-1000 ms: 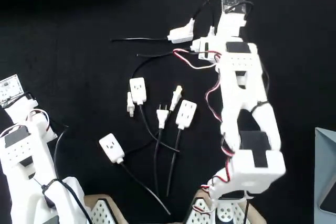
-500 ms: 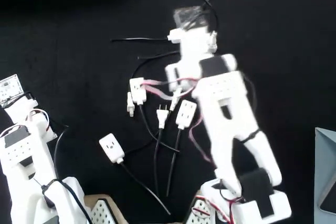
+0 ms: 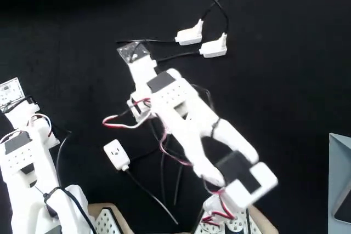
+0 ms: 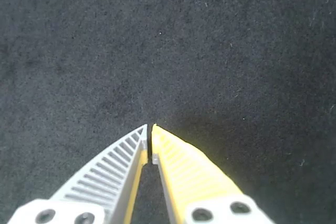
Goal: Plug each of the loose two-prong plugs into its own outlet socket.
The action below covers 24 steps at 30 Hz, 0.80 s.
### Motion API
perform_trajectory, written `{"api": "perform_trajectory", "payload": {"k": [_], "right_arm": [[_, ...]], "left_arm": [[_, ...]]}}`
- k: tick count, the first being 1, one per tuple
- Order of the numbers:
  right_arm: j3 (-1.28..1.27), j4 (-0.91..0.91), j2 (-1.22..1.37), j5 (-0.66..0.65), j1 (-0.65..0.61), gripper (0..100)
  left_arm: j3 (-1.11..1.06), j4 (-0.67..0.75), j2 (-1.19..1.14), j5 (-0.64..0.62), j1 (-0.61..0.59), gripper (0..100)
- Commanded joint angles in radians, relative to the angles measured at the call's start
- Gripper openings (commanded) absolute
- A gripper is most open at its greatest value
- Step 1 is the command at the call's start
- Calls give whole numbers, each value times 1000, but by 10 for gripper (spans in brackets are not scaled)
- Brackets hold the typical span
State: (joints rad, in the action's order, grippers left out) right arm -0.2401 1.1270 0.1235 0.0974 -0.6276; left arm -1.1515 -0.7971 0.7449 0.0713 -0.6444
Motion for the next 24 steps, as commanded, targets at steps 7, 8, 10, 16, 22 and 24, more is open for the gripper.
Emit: {"api": "perform_trajectory", "payload": {"k": [7, 8, 10, 16, 22, 24], "right_arm": [[242, -12, 205, 81, -51, 198], [254, -12, 219, 83, -52, 198], [269, -12, 243, 84, -52, 198], [292, -15, 291, 123, -54, 198], [300, 11, 291, 138, -80, 197], [300, 34, 269, 138, -106, 197]], "left_arm": [[50, 14, 0, -2, -5, 33], [50, 14, 0, -2, -5, 33], [50, 14, 0, -2, -5, 33], [50, 14, 0, -2, -5, 33], [50, 14, 0, -2, -5, 33], [50, 14, 0, -2, -5, 33]]}}
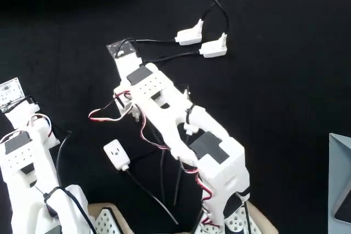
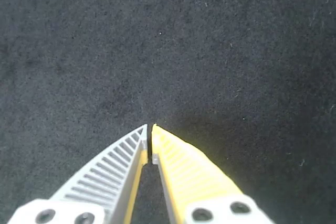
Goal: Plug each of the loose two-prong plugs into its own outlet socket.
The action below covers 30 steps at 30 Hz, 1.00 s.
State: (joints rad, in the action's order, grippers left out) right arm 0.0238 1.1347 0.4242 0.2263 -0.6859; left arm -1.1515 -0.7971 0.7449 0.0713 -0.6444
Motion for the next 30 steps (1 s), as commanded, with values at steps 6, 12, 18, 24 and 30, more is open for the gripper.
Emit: {"api": "perform_trajectory", "payload": {"k": [6, 12, 18, 24, 30], "right_arm": [[8, 28, -71, 9, -94, 197], [10, 12, -22, 9, -71, 197], [38, 14, 36, 9, -37, 192], [42, -25, 59, 8, -20, 64], [42, -29, 56, 2, -21, 12]], "left_arm": [[50, 14, 0, -2, -5, 33], [50, 14, 0, -2, -5, 33], [50, 14, 0, -2, -5, 33], [50, 14, 0, -2, -5, 33], [50, 14, -2, -2, -5, 33]]}}
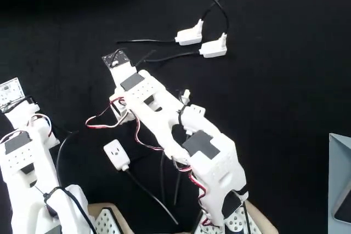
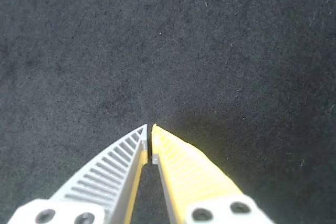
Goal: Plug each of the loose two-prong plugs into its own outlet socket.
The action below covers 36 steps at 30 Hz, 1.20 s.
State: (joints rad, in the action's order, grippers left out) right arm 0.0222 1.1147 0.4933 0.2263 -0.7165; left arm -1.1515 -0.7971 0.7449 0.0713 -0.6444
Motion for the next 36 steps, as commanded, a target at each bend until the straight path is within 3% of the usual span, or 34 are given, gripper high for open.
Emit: {"api": "perform_trajectory", "payload": {"k": [1, 11, 18, 24, 36], "right_arm": [[44, -8, -13, 2, 6, 12], [-18, 242, -156, -48, 8, 12], [-162, 112, -194, -149, 2, 21], [-163, 157, -196, -147, -48, 171], [-76, 146, -188, -78, -66, 170]], "left_arm": [[50, 14, -2, -2, -5, 33], [50, 14, -5, -2, -4, 33], [50, 14, -5, -2, -2, 33], [50, 14, -5, 0, -2, 33], [50, 14, -5, 0, -2, 33]]}}
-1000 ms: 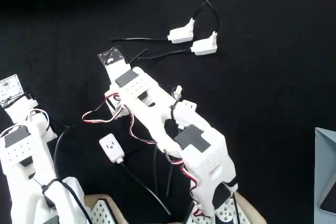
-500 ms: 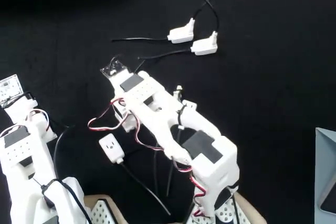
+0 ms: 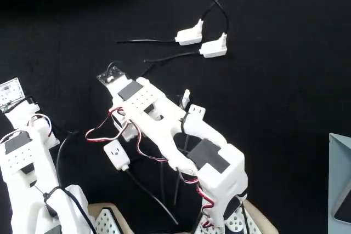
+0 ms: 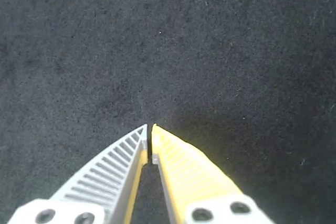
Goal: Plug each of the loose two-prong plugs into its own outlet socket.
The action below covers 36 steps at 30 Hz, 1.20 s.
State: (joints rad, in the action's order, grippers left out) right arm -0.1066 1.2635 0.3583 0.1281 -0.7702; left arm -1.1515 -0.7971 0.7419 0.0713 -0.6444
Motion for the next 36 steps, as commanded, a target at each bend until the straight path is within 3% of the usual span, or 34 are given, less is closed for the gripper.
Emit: {"api": "perform_trajectory", "payload": {"k": [1, 6, 11, 31, 36], "right_arm": [[53, -5, -53, 20, -12, 170], [7, -91, -51, 21, 0, 159], [-25, -149, -51, 20, 28, 57], [-24, -127, 35, 15, 46, 95], [2, -114, 25, 15, 46, 9]], "left_arm": [[50, 14, -2, 0, -2, 33], [50, 14, -2, 0, -2, 33], [50, 14, -2, 0, -2, 33], [50, 14, -2, 0, -2, 33], [50, 14, -2, 0, -2, 33]]}}
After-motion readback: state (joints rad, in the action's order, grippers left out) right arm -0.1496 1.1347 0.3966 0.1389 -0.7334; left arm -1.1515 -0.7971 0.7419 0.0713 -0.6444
